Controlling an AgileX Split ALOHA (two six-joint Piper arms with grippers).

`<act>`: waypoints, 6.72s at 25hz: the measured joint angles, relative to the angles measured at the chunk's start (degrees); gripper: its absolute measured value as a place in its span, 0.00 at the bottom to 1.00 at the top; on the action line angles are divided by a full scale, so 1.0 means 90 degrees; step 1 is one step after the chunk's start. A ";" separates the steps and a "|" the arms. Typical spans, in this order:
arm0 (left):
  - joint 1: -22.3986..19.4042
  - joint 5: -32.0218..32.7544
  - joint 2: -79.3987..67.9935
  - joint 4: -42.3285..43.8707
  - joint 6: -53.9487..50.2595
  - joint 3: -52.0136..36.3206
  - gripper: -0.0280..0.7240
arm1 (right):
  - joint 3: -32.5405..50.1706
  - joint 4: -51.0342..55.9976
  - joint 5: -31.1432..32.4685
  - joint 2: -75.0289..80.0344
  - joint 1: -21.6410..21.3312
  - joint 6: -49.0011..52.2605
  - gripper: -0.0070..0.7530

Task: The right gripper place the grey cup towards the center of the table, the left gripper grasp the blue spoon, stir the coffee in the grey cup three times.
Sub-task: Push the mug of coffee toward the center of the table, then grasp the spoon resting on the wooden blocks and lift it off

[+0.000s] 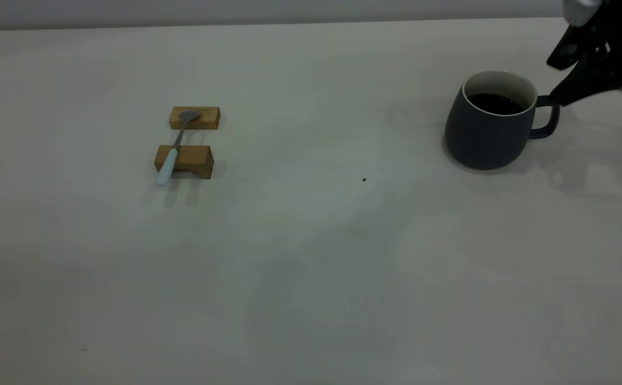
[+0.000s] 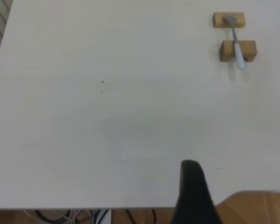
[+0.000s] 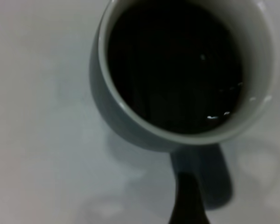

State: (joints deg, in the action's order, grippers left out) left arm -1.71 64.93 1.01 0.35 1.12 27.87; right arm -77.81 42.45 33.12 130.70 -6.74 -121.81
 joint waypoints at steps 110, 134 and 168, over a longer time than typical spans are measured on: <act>0.0000 -0.0007 0.0000 0.0000 0.0000 0.0000 0.80 | 0.5654 -0.5181 0.3531 -1.4390 0.1323 1.4625 0.69; 0.0000 -0.0007 0.0000 0.0000 0.0000 0.0000 0.80 | 0.5654 -0.5181 0.3531 -1.4390 0.1321 1.4616 0.69; 0.0653 -0.3377 -0.9068 -0.0689 -0.0012 0.2069 0.82 | 0.5654 -0.5181 0.3531 -1.4395 0.1321 1.4614 0.69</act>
State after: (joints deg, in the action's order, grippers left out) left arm 4.17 34.54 -80.60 -5.85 1.01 46.49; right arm -26.93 -4.18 64.90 1.14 5.15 9.71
